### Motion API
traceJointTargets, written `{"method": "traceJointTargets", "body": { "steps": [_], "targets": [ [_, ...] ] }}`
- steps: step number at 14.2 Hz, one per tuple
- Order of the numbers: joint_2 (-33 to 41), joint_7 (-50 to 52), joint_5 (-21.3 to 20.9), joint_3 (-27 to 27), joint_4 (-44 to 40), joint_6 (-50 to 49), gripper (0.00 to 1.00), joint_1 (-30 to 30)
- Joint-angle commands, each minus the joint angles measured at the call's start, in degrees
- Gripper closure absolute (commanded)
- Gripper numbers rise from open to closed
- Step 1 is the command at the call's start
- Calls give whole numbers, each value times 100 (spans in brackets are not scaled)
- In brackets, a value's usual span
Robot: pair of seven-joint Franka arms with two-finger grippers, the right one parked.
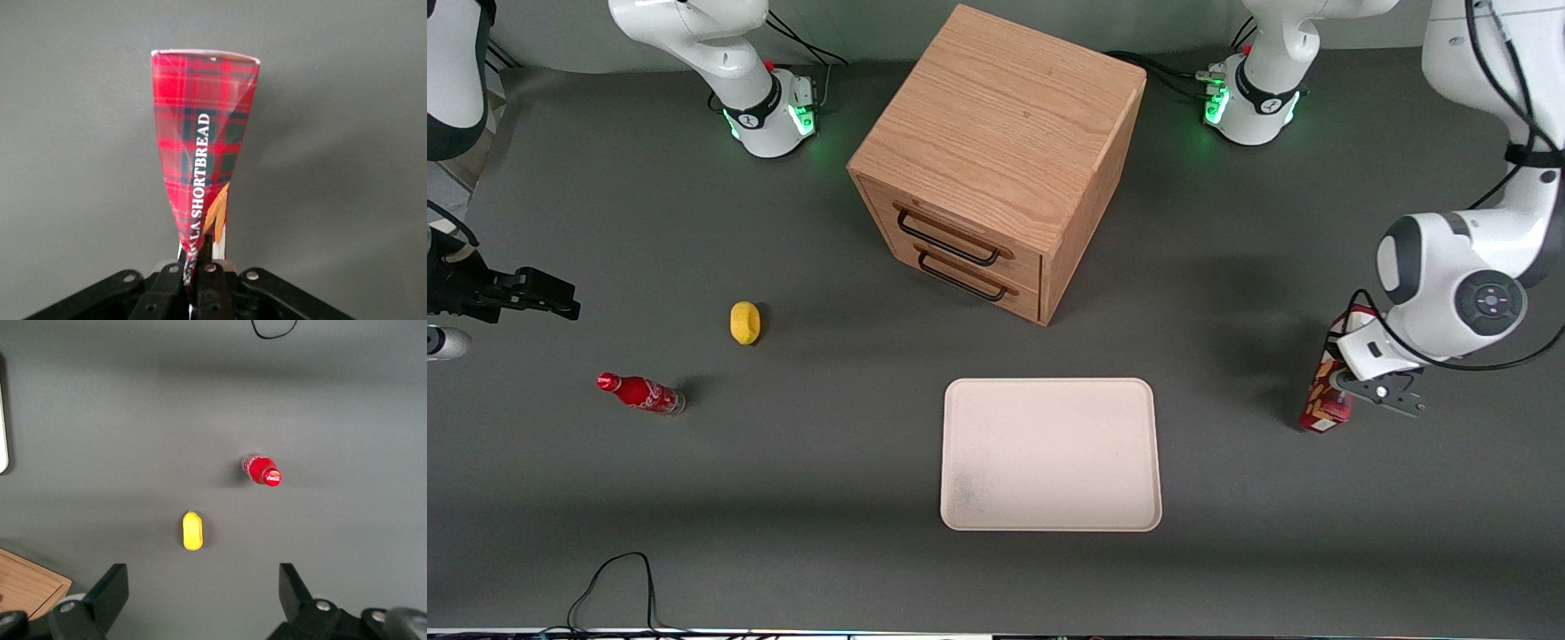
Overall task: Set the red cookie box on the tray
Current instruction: 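Lift the box and carry it with the left gripper over the tray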
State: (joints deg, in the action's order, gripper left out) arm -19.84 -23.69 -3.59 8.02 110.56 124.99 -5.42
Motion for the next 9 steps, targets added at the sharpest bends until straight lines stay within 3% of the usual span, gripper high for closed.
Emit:
{"method": "traceJointTargets", "body": {
  "steps": [1,5,9],
  "targets": [
    [129,257,34,51,-1348,-1622,100,-257],
    [-133,1514,454,-336,-2729,-2979,100,-442],
    [-949,2664,1035,-424,-3907,-3060,100,-862]
  ]
}}
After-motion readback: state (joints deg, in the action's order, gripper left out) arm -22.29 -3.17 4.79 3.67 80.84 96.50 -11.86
